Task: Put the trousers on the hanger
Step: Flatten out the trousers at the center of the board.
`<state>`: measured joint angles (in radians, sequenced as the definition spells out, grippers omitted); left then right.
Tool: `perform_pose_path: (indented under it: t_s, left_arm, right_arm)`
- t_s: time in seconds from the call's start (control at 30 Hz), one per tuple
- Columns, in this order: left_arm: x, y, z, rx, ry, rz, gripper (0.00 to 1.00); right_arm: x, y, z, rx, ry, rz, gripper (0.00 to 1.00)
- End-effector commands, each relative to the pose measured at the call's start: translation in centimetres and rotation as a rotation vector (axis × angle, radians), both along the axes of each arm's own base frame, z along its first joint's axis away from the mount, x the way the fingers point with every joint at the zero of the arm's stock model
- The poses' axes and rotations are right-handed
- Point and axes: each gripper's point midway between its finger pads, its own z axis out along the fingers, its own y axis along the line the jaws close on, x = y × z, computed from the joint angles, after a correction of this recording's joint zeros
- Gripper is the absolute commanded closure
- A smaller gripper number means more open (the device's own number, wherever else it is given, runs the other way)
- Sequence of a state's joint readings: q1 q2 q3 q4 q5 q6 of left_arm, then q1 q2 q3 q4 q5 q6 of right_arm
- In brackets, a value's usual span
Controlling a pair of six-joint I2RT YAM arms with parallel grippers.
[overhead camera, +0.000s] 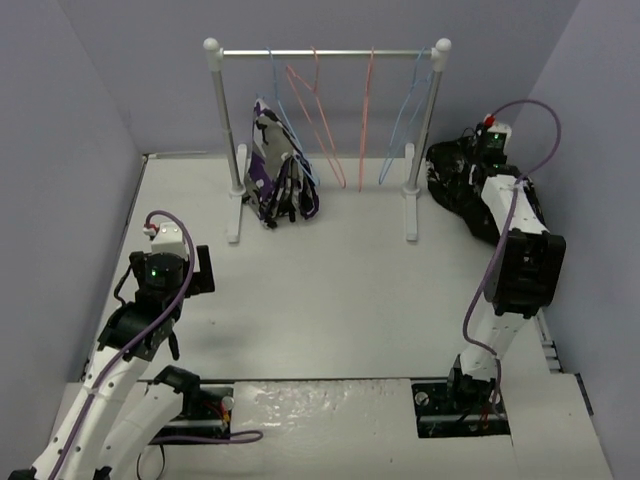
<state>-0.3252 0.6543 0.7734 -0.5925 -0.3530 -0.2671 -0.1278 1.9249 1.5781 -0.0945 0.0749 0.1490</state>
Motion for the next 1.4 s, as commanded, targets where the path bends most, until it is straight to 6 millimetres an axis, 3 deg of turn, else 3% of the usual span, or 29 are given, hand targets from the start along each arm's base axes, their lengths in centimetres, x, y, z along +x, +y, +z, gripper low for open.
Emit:
perform_pose_path:
  t_s: [0.0,0.13,0.27,0.43,0.57,0.73,0.9,1.0,1.3,1.37]
  left_arm:
    - [0.9,-0.3,2.9,-0.034,-0.106,-0.005,0.03]
    - [0.5,-0.2,3.6,-0.055,-0.139,-0.003,0.03]
    - [-0.1,-0.2,5.1,-0.079,-0.166,-0.005,0.03]
    - [-0.4,-0.3,8.6,-0.105,-0.219,-0.012,0.03]
    - [-0.3,-0.5,10.6,-0.136,-0.252,-0.011,0.03]
    - [0.0,-1.4,12.4,-0.178,-0.277,-0.038,0.03]
    - [0.1,-1.7,13.9,-0.194,-0.288,-0.049,0.03]
    - [0.0,-1.7,15.0,-0.201,-0.308,-0.053,0.03]
    - [-0.9,-1.0,15.0,-0.182,-0.282,-0.028,0.03]
    - [-1.3,-0.5,15.0,-0.171,-0.270,-0.011,0.03]
  right_arm:
    - [-4.9,4.5,17.1,-0.007,-0.363,0.086,1.00]
    - [-11.0,8.7,16.5,0.054,-0.356,0.148,1.00]
    - [-17.0,10.9,16.5,0.103,-0.377,0.208,1.00]
    - [-21.6,15.3,14.3,0.220,-0.271,0.446,1.00]
    - [-24.1,18.8,13.1,0.301,-0.199,0.631,1.00]
    - [-26.5,22.6,13.3,0.297,-0.173,0.831,1.00]
    - [-30.2,28.5,13.7,0.368,-0.116,1.120,1.00]
    - [-31.6,31.7,12.7,0.362,-0.052,1.233,1.00]
    - [-32.6,40.4,12.4,0.242,-0.068,1.421,1.00]
    - [-33.2,42.9,12.0,0.241,-0.066,1.468,0.95]
